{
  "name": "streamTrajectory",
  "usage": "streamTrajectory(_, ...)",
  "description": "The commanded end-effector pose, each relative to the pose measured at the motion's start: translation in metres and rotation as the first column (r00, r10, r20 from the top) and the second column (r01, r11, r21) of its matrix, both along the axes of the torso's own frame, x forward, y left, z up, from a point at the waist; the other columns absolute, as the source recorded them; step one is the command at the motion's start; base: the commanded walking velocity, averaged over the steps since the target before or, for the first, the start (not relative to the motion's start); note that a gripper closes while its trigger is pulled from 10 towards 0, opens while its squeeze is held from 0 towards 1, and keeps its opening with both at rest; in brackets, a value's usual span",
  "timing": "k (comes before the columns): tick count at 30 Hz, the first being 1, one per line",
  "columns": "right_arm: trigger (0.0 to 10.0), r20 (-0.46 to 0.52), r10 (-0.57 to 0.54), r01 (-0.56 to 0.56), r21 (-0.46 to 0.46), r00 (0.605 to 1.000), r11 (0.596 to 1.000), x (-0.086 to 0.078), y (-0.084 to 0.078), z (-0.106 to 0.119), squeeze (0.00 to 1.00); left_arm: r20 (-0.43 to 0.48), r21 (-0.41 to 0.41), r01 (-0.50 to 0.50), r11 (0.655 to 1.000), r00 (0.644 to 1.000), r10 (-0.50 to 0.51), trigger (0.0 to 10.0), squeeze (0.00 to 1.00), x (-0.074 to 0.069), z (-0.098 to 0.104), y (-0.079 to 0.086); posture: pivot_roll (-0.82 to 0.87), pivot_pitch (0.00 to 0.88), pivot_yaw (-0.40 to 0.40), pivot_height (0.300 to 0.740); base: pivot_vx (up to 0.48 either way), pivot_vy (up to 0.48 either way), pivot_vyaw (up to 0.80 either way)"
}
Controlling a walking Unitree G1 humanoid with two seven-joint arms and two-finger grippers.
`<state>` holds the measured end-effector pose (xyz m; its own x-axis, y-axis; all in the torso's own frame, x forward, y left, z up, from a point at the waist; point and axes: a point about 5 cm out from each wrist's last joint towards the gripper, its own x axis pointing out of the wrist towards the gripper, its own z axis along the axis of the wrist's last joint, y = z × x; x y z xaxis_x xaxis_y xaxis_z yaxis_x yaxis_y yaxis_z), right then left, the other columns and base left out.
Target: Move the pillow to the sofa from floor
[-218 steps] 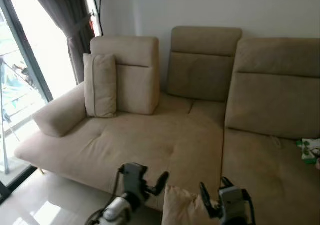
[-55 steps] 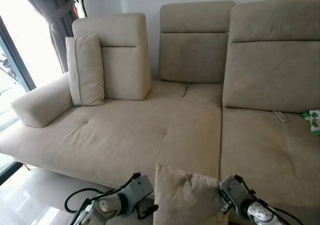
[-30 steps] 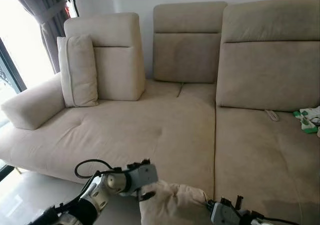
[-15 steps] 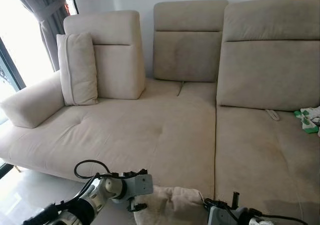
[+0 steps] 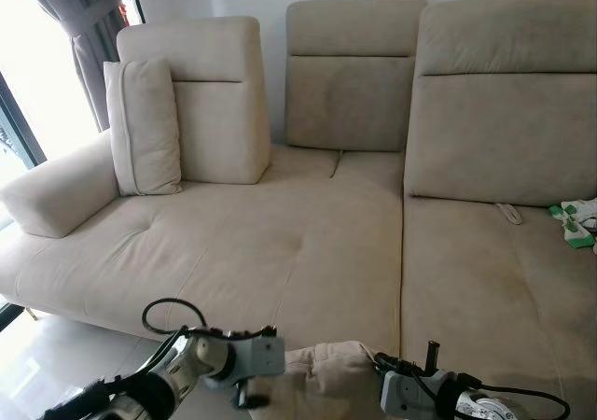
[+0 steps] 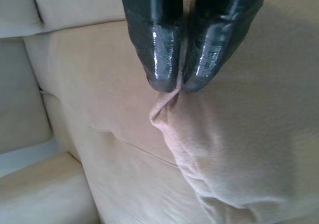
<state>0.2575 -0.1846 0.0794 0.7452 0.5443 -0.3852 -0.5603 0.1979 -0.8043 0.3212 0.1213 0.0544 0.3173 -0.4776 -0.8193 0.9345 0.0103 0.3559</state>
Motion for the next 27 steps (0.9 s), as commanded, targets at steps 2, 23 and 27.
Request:
streamTrajectory(2, 0.0, 0.068, 0.015, -0.016, 0.026, 0.998, 1.000, 0.004, 0.008, 0.012, 0.00, -0.025, 0.061, 0.002, 0.998, 1.000, 0.000, 10.0, 0.00, -0.002, -0.004, 0.010, 0.04, 0.000, 0.100, 0.570, 0.000, 0.000, 0.00)
streamTrajectory(23, 0.0, 0.239, 0.002, -0.025, 0.093, 0.971, 0.995, 0.015, 0.021, 0.039, 0.00, -0.102, -0.017, -0.007, 1.000, 0.995, 0.005, 0.0, 0.00, -0.006, -0.003, -0.002, 0.04, 0.000, 0.110, 0.570, 0.000, 0.000, 0.00)
streamTrajectory(27, 0.0, 0.283, -0.014, -0.021, 0.119, 0.959, 0.993, 0.017, 0.024, 0.045, 0.00, -0.072, -0.026, -0.009, 1.000, 0.997, 0.007, 0.0, 0.00, -0.003, 0.002, -0.004, 0.04, 0.000, 0.108, 0.570, 0.000, 0.000, 0.00)
